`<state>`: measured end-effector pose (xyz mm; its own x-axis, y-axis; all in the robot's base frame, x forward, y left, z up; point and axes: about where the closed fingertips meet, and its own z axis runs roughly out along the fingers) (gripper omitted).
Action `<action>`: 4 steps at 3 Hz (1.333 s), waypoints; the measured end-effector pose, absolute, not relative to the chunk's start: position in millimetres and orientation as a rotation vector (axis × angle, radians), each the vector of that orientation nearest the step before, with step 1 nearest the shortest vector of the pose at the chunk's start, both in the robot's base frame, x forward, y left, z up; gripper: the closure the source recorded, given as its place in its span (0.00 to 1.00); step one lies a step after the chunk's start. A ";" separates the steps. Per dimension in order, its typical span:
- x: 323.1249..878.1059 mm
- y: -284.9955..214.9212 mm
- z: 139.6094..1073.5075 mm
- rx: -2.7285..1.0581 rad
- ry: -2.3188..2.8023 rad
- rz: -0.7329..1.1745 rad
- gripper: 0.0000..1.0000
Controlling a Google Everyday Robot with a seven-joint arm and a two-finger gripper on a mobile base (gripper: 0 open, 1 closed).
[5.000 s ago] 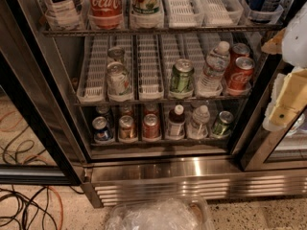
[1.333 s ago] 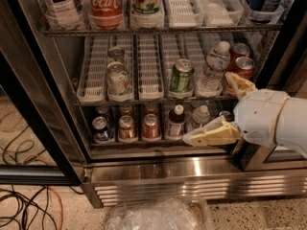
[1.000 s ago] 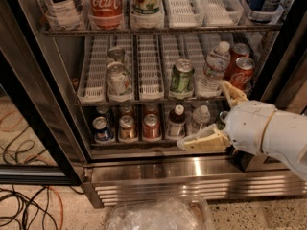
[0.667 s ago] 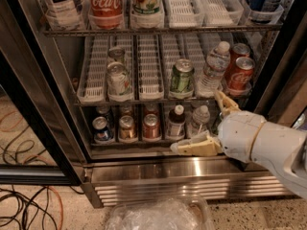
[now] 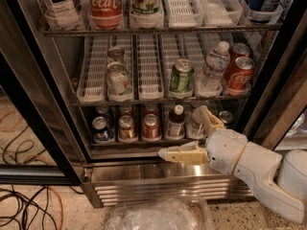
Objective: Pick pepsi can from bottom shelf of fridge
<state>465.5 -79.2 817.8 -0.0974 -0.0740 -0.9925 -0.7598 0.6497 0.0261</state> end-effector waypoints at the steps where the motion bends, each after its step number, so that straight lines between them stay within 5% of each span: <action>1: 465.5 -79.1 817.8 -0.708 1.585 0.665 0.00; 4: 474.0 -109.4 783.8 -0.299 1.573 0.588 0.00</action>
Offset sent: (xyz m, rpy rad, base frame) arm 0.0183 -0.0011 -0.0288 0.1871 0.0636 -0.2101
